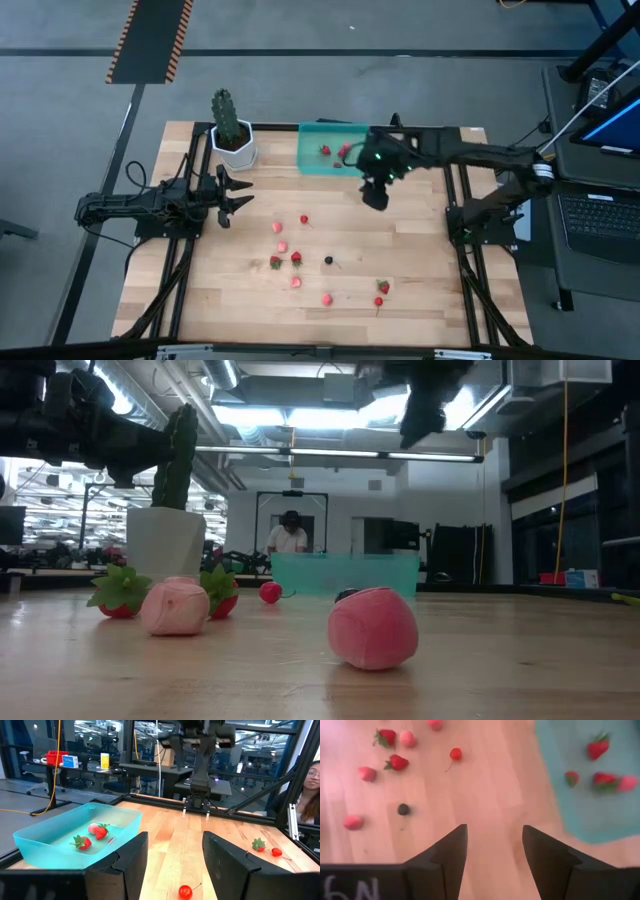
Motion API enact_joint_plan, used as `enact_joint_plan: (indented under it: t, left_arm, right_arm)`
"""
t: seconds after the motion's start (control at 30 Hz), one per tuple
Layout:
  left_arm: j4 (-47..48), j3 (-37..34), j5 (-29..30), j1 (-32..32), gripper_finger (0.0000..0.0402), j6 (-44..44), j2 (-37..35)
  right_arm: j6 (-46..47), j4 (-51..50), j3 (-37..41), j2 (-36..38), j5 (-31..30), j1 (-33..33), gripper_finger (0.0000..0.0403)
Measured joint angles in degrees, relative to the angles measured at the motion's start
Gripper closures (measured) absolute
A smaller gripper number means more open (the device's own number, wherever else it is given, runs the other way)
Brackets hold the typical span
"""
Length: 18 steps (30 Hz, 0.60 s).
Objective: Pick and placing Produce into tupperware
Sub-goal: Put the strawberry into the container
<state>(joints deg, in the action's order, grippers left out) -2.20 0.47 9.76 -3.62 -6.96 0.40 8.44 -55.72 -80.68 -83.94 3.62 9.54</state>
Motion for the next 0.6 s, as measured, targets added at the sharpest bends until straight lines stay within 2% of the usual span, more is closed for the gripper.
enact_joint_plan:
  t: [0.2,0.43,0.6]
  left_arm:
    - [0.0,0.0,0.0,0.0,0.0221,0.0,0.0]
    - [0.0,0.0,0.0,0.0,0.0221,-0.3,0.0]
    - [0.0,0.0,0.0,0.0,0.0221,-0.3,0.0]
  right_arm:
    - [8.0,7.0,12.1,7.6,-0.9,-5.3,0.0210]
    - [13.8,9.4,18.2,9.7,-4.5,-12.1,0.0210]
    - [17.3,10.3,21.8,9.8,-9.8,-17.6,0.0210]
